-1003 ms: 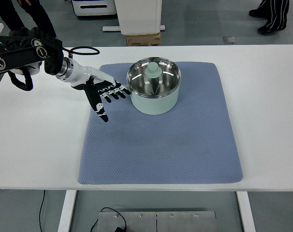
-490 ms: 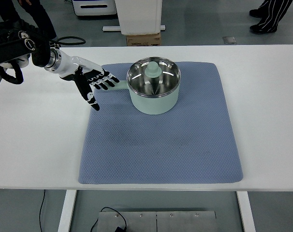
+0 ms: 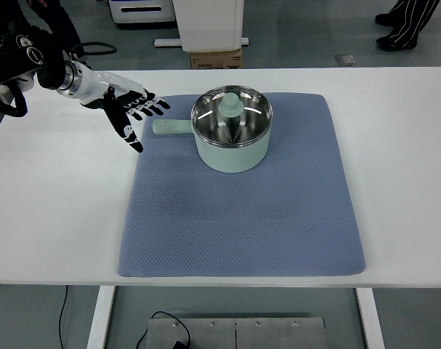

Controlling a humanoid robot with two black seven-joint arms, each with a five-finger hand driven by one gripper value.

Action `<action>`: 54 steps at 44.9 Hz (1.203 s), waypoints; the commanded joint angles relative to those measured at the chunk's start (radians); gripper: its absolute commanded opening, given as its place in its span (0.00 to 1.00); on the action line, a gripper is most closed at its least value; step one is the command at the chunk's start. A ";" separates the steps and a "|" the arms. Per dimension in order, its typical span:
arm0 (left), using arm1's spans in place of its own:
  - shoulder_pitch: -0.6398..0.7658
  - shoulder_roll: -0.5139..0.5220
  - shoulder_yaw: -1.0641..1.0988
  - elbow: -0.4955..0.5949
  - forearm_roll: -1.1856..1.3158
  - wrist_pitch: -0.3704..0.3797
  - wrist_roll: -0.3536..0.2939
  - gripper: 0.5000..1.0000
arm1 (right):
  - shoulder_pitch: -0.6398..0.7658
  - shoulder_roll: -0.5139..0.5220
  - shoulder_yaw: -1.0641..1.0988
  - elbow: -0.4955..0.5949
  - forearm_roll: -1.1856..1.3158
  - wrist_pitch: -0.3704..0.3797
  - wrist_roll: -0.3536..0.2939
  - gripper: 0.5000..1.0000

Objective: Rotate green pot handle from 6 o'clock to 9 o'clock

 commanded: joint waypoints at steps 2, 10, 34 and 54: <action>-0.014 0.001 -0.044 0.037 -0.027 0.000 -0.006 1.00 | 0.000 0.000 0.000 0.000 0.000 0.000 0.000 1.00; 0.012 -0.010 -0.142 0.161 -0.143 0.000 -0.006 1.00 | 0.000 0.000 0.000 0.000 0.000 0.000 0.000 1.00; 0.332 -0.097 -0.623 0.393 -0.639 0.000 -0.008 1.00 | 0.000 0.000 0.000 0.000 0.000 0.000 0.000 1.00; 0.692 -0.109 -1.239 0.395 -0.712 0.155 -0.011 1.00 | 0.000 0.000 0.000 0.000 0.000 0.000 0.000 1.00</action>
